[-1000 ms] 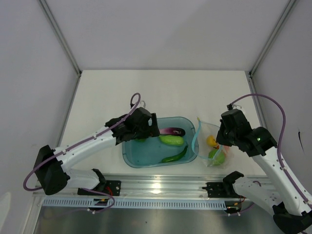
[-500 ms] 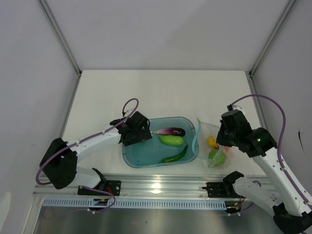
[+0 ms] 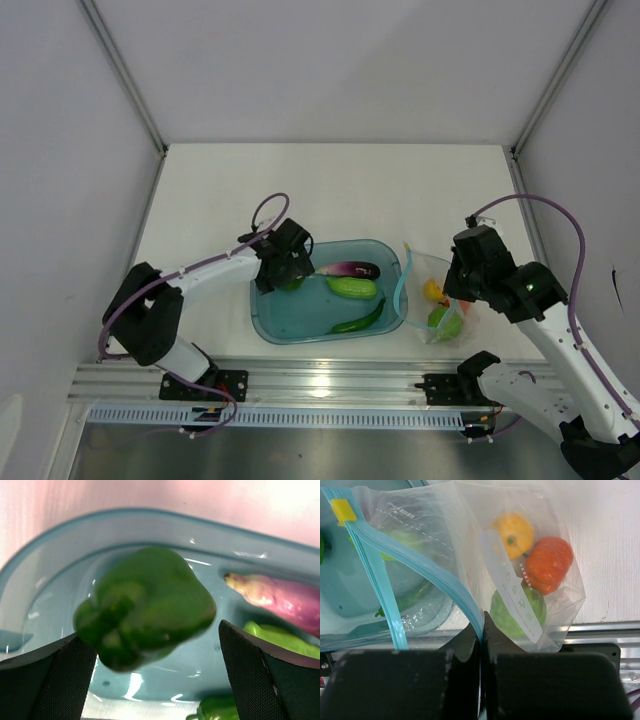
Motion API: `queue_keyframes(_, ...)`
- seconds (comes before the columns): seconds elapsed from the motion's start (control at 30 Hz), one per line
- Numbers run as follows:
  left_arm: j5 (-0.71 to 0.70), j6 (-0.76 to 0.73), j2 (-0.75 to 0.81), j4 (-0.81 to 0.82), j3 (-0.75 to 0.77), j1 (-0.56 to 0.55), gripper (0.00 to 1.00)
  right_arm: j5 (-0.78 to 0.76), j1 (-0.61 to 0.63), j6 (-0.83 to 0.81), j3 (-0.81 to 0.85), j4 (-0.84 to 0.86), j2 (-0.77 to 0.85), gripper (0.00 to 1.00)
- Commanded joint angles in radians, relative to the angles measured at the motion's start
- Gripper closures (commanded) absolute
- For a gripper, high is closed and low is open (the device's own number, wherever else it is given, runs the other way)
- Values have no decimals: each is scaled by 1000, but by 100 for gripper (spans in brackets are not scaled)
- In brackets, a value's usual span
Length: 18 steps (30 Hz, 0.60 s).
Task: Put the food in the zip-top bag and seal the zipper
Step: Pick up the fake vegetable from the bin.
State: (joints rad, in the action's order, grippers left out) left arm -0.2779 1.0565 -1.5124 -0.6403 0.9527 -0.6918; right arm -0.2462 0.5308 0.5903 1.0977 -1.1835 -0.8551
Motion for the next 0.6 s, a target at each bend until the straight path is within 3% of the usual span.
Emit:
queue_keyframes(0.0,-14,36,-34,13,40,21,1,-18,1,-14,-9,13,10,100)
queue_keyframes(0.47,-14,53,-127,22,67,23,2,-22,1,-24,-19,21,10,100)
queue_keyframes(0.57,-1,40,-131,51,51,23,8,-21,1,-26,-18,22,4,100)
